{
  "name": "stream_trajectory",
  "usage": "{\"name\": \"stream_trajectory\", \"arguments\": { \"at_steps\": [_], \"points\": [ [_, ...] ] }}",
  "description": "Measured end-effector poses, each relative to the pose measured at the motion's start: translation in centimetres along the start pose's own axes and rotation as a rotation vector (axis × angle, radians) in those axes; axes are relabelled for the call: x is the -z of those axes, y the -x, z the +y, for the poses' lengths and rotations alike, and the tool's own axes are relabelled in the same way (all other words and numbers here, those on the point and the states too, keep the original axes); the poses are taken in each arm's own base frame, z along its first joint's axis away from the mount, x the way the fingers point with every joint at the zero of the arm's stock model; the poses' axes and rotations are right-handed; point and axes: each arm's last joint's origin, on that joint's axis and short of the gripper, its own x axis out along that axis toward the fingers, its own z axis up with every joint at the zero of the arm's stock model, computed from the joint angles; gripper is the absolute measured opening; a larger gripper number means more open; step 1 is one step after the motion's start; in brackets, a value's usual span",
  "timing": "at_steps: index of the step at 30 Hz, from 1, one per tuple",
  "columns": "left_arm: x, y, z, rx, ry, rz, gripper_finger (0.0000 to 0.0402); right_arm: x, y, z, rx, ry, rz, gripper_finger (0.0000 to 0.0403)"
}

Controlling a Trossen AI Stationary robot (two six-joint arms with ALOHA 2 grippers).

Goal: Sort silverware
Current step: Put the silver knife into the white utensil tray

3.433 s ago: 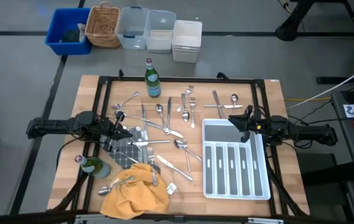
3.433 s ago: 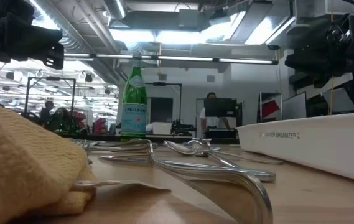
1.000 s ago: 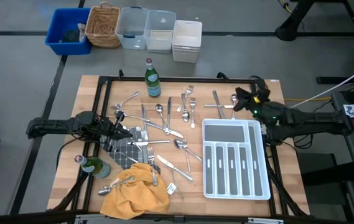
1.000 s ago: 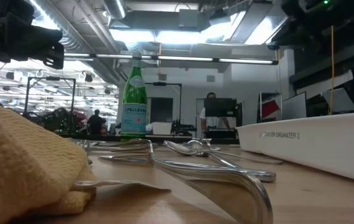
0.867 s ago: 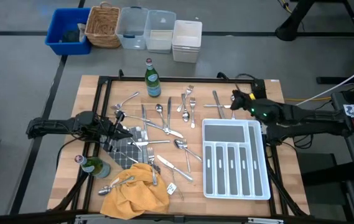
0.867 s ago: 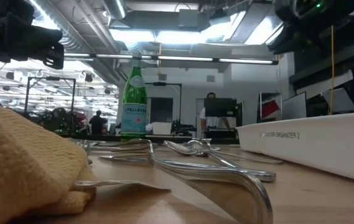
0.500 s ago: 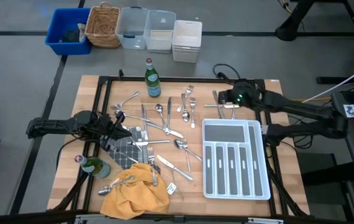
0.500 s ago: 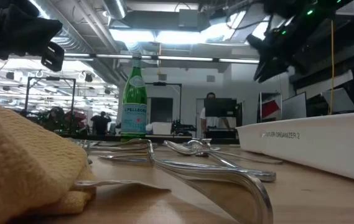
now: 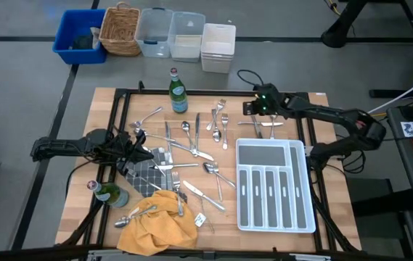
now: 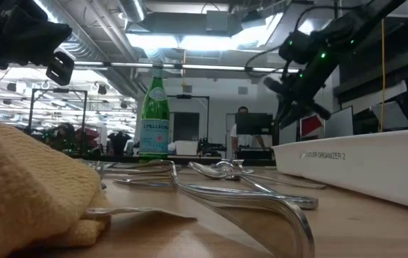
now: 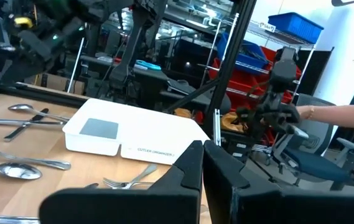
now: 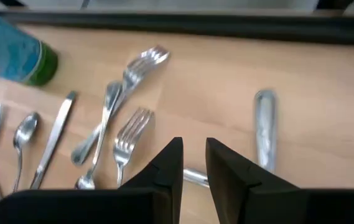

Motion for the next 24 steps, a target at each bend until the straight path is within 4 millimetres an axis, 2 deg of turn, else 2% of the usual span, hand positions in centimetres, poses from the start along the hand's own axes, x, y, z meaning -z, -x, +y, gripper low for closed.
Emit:
{"name": "stream_trajectory", "arguments": {
  "at_steps": [3,6,14,19,24],
  "points": [
    [0.0,0.0,0.0,0.0,0.0,0.0,0.0,0.0,-1.3,-0.7,0.014,-0.002,0.052,0.0075],
    [0.0,0.0,0.0,0.0,0.0,0.0,0.0,0.0,-2.0,-1.2,0.02,0.02,0.081,0.0096],
    [0.0,0.0,0.0,0.0,0.0,0.0,0.0,-0.5,-2.3,-2.6,0.076,-0.017,0.094,0.0168],
    [0.2,0.0,0.1,-0.007,0.005,0.023,0.0,-0.2,-2.3,-3.9,0.153,-0.045,0.163,0.0173],
    [0.4,0.0,0.1,-0.014,0.009,0.044,0.0,0.4,-3.2,-4.2,0.189,-0.044,0.221,0.0171]
  ]
}}
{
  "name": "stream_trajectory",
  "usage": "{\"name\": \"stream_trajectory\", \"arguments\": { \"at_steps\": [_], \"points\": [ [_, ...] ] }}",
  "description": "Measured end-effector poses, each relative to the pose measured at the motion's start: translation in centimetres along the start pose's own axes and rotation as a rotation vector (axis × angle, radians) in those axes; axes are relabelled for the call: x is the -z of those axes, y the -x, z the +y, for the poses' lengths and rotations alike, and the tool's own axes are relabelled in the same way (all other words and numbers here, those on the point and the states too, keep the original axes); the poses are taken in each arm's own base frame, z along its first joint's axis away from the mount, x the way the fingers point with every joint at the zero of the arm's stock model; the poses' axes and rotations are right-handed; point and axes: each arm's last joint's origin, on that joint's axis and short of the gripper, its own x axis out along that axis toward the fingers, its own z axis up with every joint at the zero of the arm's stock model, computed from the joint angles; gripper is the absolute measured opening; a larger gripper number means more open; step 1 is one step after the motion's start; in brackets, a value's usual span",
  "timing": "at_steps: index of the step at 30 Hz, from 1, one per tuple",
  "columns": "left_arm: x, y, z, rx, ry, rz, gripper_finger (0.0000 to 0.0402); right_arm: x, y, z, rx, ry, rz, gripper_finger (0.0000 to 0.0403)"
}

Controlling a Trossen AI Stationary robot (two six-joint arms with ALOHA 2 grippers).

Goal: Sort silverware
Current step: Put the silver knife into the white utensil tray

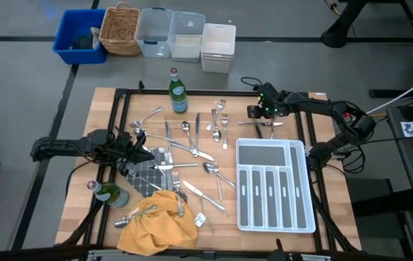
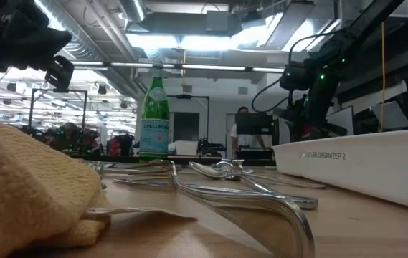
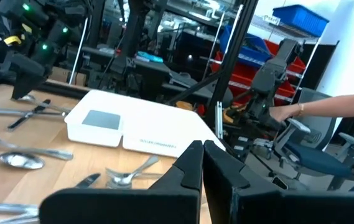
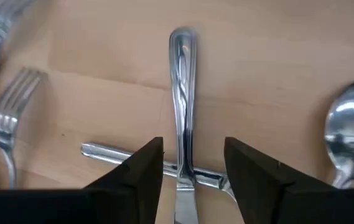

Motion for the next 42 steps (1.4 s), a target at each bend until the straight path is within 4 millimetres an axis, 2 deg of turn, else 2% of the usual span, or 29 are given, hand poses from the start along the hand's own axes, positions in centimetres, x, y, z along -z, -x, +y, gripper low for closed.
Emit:
{"name": "stream_trajectory", "arguments": {
  "at_steps": [19,34,37,42],
  "points": [
    [0.0,0.0,0.2,-0.067,0.001,-0.015,0.0,0.6,-3.4,-0.3,0.042,-0.004,0.114,0.017],
    [0.2,0.0,0.3,-0.098,0.004,0.0,0.0,0.6,-3.7,-0.5,0.078,-0.001,0.101,0.0169],
    [0.2,0.0,0.3,-0.099,0.004,0.0,0.0,0.6,-3.7,-0.5,0.082,-0.001,0.101,0.0154],
    [0.2,0.0,0.3,-0.1,0.004,0.0,0.0,0.7,-3.7,-0.6,0.093,-0.001,0.102,0.0103]
  ]
}}
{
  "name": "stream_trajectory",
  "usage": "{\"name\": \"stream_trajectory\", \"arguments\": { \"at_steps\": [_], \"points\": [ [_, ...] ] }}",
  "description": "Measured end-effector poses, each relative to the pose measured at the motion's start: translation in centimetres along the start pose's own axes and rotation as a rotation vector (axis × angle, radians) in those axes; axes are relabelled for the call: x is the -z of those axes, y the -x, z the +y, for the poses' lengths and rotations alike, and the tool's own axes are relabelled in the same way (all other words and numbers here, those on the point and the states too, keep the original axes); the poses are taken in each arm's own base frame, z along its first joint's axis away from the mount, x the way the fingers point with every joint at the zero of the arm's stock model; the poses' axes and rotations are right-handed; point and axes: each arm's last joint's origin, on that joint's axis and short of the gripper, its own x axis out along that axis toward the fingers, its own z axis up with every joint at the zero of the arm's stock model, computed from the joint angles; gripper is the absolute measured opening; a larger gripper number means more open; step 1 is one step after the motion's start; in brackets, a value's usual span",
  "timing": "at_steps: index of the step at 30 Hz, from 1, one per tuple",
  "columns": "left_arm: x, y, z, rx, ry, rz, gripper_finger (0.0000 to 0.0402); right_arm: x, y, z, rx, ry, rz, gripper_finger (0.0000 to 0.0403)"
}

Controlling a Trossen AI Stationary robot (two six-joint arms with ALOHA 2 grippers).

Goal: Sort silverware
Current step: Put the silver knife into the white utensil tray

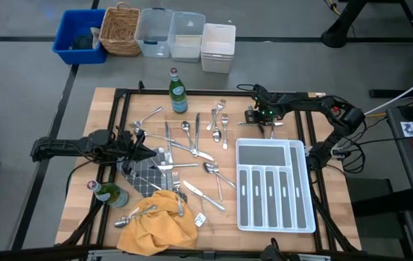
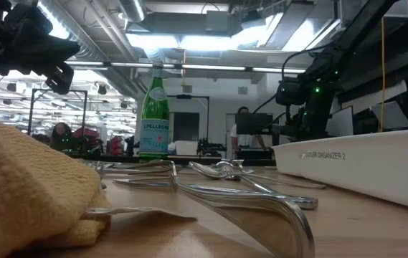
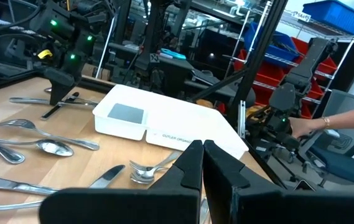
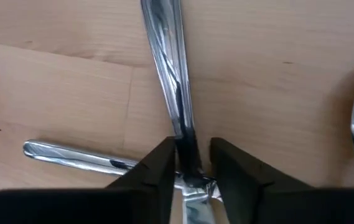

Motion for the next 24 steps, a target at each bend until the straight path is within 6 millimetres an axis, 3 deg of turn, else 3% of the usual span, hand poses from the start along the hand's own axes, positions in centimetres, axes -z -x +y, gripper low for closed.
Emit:
{"name": "stream_trajectory", "arguments": {
  "at_steps": [9,24],
  "points": [
    [0.01,0.0,0.0,0.0,0.0,0.001,0.0,0.01,-0.02,-0.04,0.001,-0.002,0.001,0.0033],
    [0.02,0.0,0.01,0.0,0.0,0.002,0.0,-0.82,0.63,0.56,0.002,-0.028,0.004,0.0044]
  ]
}}
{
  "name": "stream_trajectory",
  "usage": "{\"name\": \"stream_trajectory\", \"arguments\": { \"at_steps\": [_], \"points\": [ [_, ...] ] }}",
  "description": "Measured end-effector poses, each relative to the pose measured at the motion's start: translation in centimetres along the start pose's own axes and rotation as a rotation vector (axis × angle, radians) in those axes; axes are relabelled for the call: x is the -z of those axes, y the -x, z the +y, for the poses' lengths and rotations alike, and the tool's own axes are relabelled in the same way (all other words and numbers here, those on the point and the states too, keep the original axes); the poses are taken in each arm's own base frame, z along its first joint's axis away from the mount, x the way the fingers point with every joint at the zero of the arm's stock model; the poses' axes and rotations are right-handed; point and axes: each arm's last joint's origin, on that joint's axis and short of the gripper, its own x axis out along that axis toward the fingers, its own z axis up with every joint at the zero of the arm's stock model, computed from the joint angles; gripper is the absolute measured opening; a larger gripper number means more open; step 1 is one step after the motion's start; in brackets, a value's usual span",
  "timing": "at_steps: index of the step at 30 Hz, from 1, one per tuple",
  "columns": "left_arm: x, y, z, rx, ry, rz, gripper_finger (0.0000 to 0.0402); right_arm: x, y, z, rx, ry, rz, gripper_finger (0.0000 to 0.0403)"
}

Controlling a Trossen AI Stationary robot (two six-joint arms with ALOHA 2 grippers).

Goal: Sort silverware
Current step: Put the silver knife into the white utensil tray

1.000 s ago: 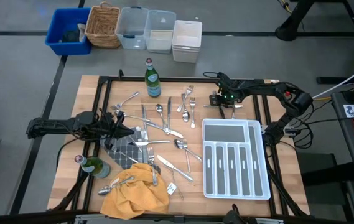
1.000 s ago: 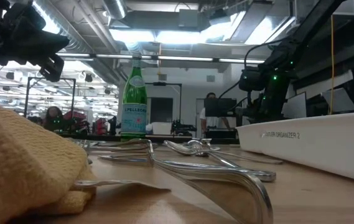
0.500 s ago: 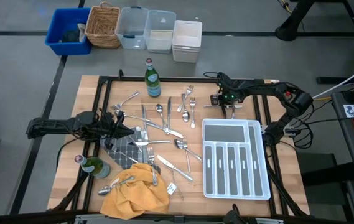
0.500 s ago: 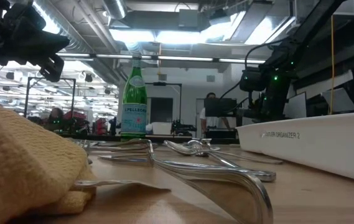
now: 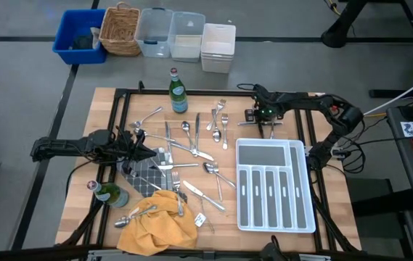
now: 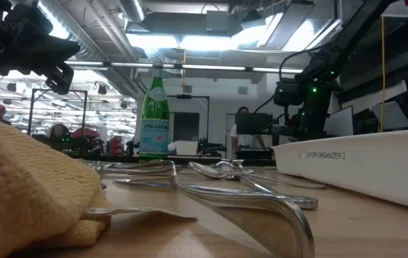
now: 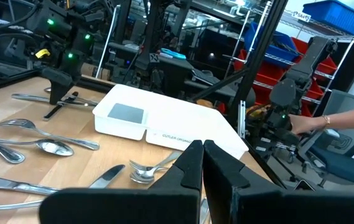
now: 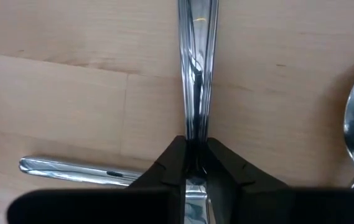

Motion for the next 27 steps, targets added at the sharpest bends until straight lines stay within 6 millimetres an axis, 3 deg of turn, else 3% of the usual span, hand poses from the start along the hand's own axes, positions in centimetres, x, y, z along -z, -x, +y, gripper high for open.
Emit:
{"name": "stream_trajectory", "arguments": {
  "at_steps": [10,16,21,27],
  "points": [
    [0.0,0.0,0.0,0.001,0.0,-0.001,0.0,-3.2,3.5,2.7,-0.088,0.031,-0.052,0.0047],
    [0.0,0.0,0.0,0.001,0.0,-0.003,0.0,-3.2,6.3,3.8,-0.145,0.04,0.131,0.0048],
    [0.0,0.0,0.0,0.002,0.0,-0.003,0.0,-1.0,8.1,5.3,-0.108,0.094,0.318,0.0048],
    [0.0,0.0,0.0,0.002,0.0,-0.003,0.0,3.8,9.0,7.6,-0.017,0.202,0.485,0.0048]
  ]
}}
